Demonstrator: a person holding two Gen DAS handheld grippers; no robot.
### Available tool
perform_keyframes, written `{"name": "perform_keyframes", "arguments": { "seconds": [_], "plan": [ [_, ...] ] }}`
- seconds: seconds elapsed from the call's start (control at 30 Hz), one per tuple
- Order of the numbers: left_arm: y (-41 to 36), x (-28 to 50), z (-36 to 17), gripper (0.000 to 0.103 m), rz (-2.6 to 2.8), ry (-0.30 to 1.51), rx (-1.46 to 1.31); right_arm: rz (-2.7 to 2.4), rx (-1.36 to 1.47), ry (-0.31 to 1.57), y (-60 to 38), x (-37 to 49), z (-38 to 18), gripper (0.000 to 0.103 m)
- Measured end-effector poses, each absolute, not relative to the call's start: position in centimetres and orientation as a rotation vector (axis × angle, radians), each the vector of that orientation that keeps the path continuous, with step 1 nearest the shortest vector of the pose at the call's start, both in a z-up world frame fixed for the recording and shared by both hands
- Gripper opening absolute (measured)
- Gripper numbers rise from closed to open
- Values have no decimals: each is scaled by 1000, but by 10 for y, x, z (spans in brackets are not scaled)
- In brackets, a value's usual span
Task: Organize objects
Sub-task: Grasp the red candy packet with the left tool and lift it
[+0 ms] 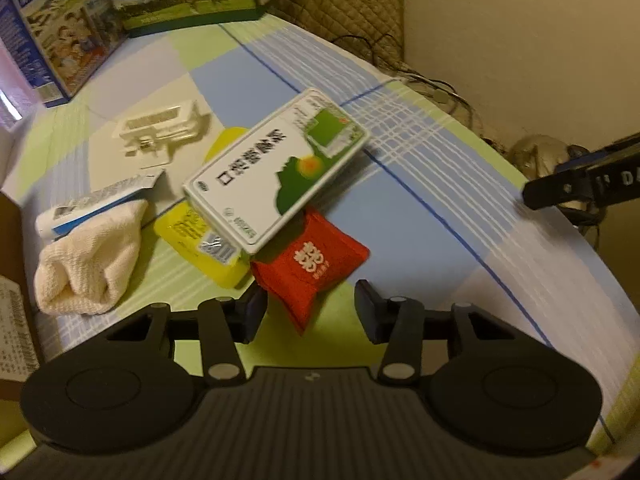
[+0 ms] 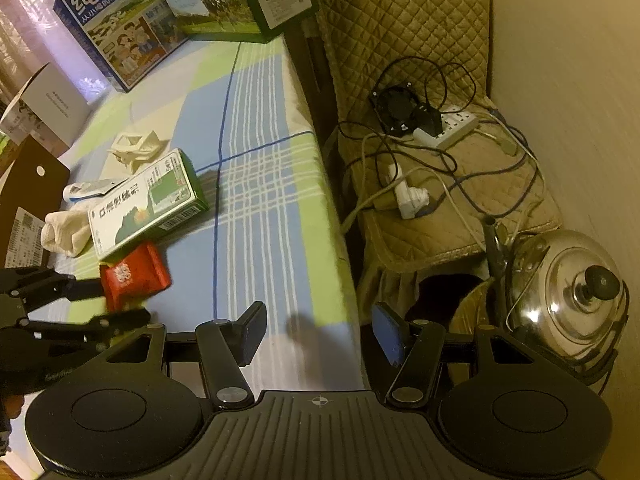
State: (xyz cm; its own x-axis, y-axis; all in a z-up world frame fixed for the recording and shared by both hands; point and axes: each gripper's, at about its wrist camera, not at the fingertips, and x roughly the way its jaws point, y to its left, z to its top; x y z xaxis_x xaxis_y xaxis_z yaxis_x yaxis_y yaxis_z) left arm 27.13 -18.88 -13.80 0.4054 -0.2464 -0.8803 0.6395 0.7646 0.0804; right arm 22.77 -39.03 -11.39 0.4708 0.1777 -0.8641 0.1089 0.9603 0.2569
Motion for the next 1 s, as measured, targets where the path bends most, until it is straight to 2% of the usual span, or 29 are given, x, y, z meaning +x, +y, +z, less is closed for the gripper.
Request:
{"name": "perform_keyframes", "arguments": {
  "seconds": [0.2, 0.57, 0.67, 0.73, 0.8, 0.87, 0.93, 1.0],
  "plan": [
    [-193, 267, -135, 42, -682, 1071, 385, 27, 290, 1078, -394, 227, -111, 56],
    [-199, 273, -130, 43, -706, 985, 442, -7, 300, 1090, -404, 219, -114, 56],
    [-203, 277, -130, 55, -705, 947, 457, -7, 301, 1091, -404, 217, -114, 56],
    [-206, 275, -127, 67, -717, 906, 481, -10, 300, 1093, -404, 217, -115, 56],
    [-211, 273, -127, 68, -736, 866, 522, -13, 302, 1094, -405, 216, -115, 56],
    [-216, 271, -130, 66, -762, 860, 565, -16, 302, 1095, -405, 215, -115, 56],
    [-218, 268, -133, 47, -789, 862, 607, -17, 301, 1095, -405, 215, -115, 56],
    [-217, 268, -136, 37, -809, 881, 611, -20, 304, 1097, -406, 215, -115, 56]
  ]
}}
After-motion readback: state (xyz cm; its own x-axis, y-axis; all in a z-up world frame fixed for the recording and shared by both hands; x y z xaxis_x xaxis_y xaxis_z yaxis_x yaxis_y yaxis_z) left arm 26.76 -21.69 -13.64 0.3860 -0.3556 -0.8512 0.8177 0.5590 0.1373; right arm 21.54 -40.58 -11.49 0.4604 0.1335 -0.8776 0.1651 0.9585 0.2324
